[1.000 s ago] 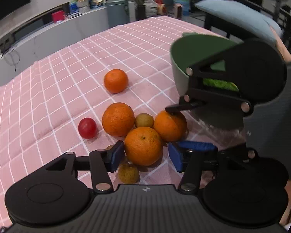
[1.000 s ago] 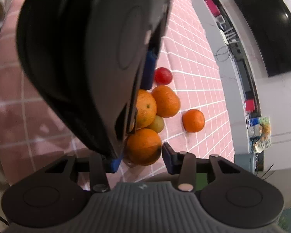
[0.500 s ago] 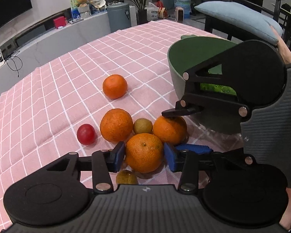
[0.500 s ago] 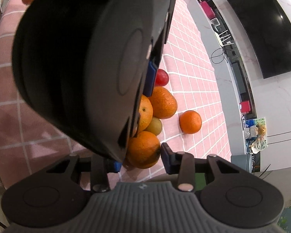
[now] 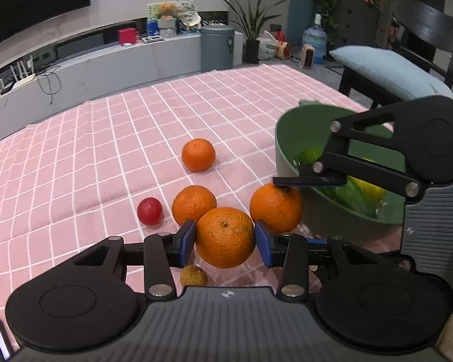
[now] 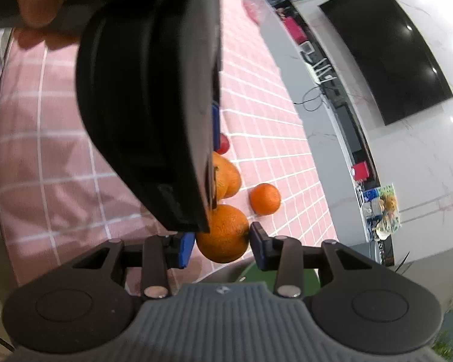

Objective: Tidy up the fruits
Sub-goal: 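Carry the orange in the left gripper over the colander while the right gripper carries its orange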

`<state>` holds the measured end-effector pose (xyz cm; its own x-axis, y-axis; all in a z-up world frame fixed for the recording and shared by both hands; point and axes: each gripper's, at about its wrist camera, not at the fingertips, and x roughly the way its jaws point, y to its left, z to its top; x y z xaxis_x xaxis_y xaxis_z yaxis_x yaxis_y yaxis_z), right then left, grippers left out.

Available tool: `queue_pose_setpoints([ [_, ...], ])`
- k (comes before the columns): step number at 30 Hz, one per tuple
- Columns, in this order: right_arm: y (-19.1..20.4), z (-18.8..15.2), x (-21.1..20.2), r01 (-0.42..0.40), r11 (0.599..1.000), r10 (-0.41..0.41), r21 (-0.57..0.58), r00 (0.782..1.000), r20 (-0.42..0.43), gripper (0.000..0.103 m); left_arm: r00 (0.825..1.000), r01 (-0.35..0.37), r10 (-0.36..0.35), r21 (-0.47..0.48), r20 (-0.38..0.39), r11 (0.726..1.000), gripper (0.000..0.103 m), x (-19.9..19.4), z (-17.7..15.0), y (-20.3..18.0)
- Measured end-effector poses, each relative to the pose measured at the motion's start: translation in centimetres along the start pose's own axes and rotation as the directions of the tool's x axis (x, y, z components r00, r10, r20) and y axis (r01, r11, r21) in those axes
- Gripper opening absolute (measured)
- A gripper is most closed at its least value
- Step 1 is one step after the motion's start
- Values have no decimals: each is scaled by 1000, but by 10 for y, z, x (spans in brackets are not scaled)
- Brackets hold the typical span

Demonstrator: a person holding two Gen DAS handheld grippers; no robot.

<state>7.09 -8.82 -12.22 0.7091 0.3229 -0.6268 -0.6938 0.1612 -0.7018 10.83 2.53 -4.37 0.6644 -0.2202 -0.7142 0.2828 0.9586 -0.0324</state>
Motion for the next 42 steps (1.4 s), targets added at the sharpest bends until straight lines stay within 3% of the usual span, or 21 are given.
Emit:
queue_pose_setpoints([
  [6, -9, -3, -22, -4, 993, 1, 120, 1000, 25, 34, 999, 24, -22, -59, 26, 998, 48, -17, 7, 0],
  [14, -37, -14, -45, -60, 946, 37, 319, 996, 80, 34, 997, 50, -43, -118, 65, 992, 48, -30, 17, 1],
  [20, -59, -28, -43, -31, 943, 12, 331, 998, 59, 34, 992, 102, -89, -142, 90, 985, 48, -33, 32, -1],
  [25, -80, -55, -42, -21, 914, 20, 405, 1000, 8, 34, 984, 167, -158, -112, 86, 980, 48, -25, 48, -16],
  [32, -101, -94, -31, 2, 867, 30, 499, 998, -56, 34, 979, 198, -197, -18, 52, 980, 48, -6, 61, -48],
  [42, -110, -121, -3, -3, 817, 56, 577, 996, -74, 34, 992, 124, -120, 91, -44, 988, 48, 29, 69, -78],
])
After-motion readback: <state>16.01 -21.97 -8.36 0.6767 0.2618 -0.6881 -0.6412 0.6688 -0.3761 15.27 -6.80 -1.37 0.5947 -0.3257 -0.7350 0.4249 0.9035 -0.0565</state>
